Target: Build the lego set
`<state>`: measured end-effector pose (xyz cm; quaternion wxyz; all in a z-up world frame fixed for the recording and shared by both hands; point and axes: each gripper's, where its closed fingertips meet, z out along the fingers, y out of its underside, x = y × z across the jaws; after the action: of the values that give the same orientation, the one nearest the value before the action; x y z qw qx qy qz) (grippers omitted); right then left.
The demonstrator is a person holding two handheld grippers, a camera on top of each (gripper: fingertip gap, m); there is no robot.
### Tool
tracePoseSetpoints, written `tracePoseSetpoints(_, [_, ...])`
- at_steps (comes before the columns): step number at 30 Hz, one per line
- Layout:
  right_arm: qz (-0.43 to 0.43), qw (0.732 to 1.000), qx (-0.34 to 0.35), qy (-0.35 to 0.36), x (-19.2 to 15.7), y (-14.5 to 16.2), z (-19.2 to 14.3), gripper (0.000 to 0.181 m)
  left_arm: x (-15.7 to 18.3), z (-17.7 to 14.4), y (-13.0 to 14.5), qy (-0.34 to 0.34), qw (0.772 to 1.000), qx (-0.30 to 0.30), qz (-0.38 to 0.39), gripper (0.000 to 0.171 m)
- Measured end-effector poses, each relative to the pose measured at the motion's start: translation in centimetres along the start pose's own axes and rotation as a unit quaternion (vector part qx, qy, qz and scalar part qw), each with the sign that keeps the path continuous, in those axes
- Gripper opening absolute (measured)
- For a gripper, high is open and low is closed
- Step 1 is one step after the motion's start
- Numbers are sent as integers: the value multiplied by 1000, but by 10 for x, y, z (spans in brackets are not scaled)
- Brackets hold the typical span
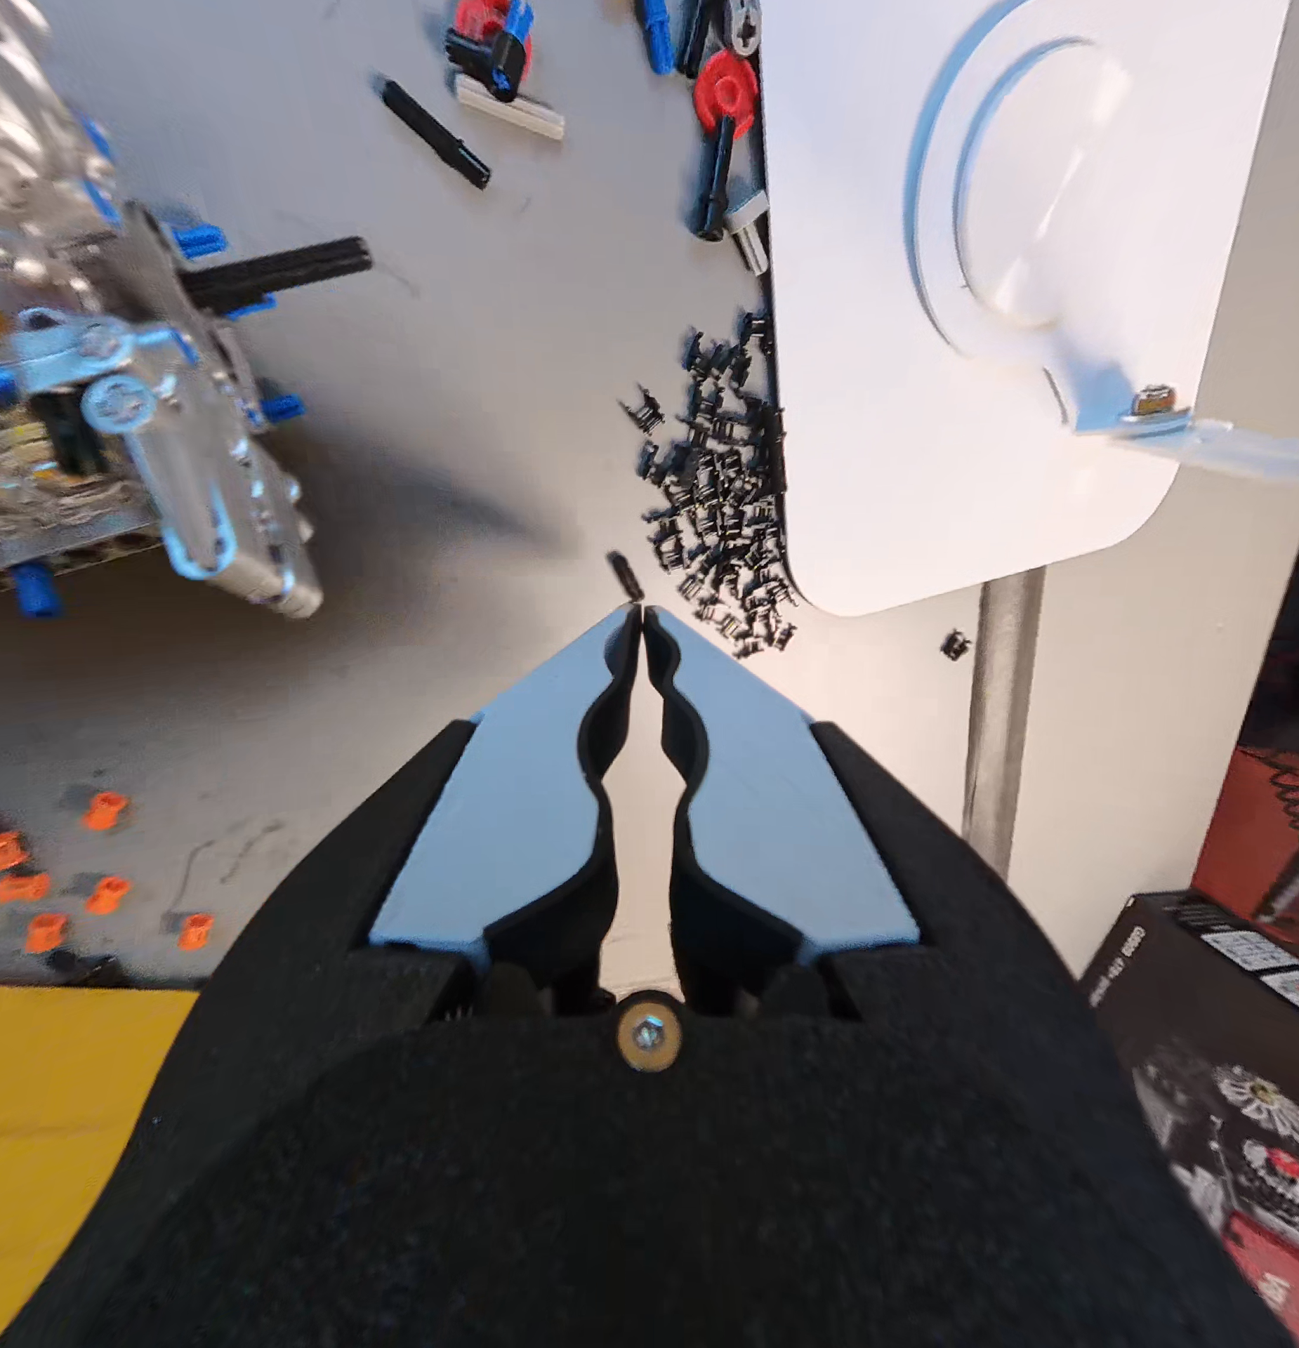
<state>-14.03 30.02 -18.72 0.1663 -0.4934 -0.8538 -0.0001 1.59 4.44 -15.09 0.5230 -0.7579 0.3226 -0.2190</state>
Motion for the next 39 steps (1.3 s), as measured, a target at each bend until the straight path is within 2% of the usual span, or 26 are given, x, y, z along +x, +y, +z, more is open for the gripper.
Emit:
tracePoseSetpoints(5, [11, 1000, -4, -20, 5, -4, 18, 0, -3, -2, 0, -3, 1000, 1, -4, 44])
tracePoseSetpoints(12, [18, 999, -7, -40, 0, 3, 24, 0, -2, -2, 0, 3, 1000, 2, -8, 44])
tracePoseSetpoints(16, [3, 998, -15, -66, -11, 8, 21, 0, -3, -2, -1, 3, 1000, 4, -13, 44])
tracePoseSetpoints(21, [-43, 985, -61, -157, -47, 32, 3, 0, -3, -2, -1, 3, 1000, 3, -10, 44])
tracePoseSetpoints(25, [-40, 987, -54, -145, -48, 37, -14, 0, -1, -2, 0, 4, 1000, 1, -6, 44])
tracePoseSetpoints(29, [-25, 995, -15, -91, -42, 36, -47, 0, -1, -2, 0, 3, 1000, 1, -6, 44])
tracePoseSetpoints(31, [-11, 997, 37, -74, -50, 34, -79, 2, -1, -2, 0, 2, 1000, 0, -4, 44])
tracePoseSetpoints(33, [20, 991, 98, -89, -73, 40, -120, 15, 1, -2, 0, 5, 1000, -2, -3, 44])
tracePoseSetpoints(36, [73, 983, 154, -69, -114, 72, -178, 26, 4, -2, -2, 10, 1000, 0, 2, 44])
tracePoseSetpoints(39, [139, 979, 145, 24, -145, 127, -210, 37, 9, -2, -5, 16, 1000, 5, 1, 44])
